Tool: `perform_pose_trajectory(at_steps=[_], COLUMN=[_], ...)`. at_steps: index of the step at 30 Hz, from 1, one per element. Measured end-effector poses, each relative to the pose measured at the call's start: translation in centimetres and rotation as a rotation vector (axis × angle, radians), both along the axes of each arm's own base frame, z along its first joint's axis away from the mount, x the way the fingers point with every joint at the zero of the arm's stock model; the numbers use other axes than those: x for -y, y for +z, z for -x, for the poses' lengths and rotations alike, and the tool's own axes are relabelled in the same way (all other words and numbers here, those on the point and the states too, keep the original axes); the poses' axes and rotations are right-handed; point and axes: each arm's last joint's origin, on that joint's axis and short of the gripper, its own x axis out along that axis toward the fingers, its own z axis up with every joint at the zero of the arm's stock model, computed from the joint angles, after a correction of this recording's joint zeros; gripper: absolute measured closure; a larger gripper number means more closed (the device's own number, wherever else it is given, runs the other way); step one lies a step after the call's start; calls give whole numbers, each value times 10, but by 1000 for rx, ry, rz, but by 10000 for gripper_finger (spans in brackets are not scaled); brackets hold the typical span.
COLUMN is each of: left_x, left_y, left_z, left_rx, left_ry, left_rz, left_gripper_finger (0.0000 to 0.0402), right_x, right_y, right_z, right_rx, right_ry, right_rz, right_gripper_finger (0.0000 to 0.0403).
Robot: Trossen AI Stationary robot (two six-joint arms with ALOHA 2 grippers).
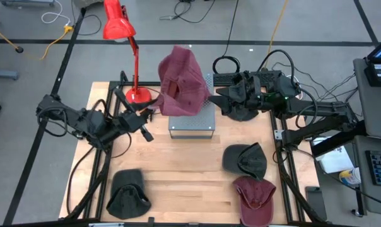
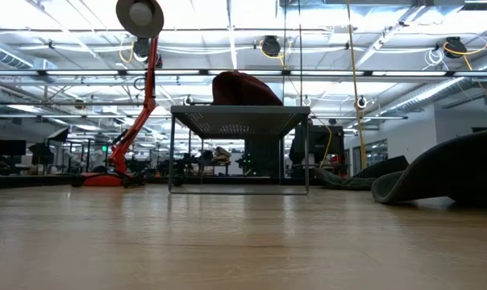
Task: Pick & Place hat
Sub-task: Stack the top red cap on top of the red cap on the shelf
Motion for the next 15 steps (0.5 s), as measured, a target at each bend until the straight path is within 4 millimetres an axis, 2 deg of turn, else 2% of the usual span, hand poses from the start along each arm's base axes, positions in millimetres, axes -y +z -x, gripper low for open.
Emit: perform_pose_trajectory(at_steps=[15], left_x=[0], left_y=[-7], left_z=[-1], left_rx=[-30], left_ry=[14], left_rz=[25], left_gripper_finger=[393], right_x=[-3], right_y=[0], right_z=[0], right_rx=[2], right_ry=[3], right_rz=[28], right_gripper_finger=[176])
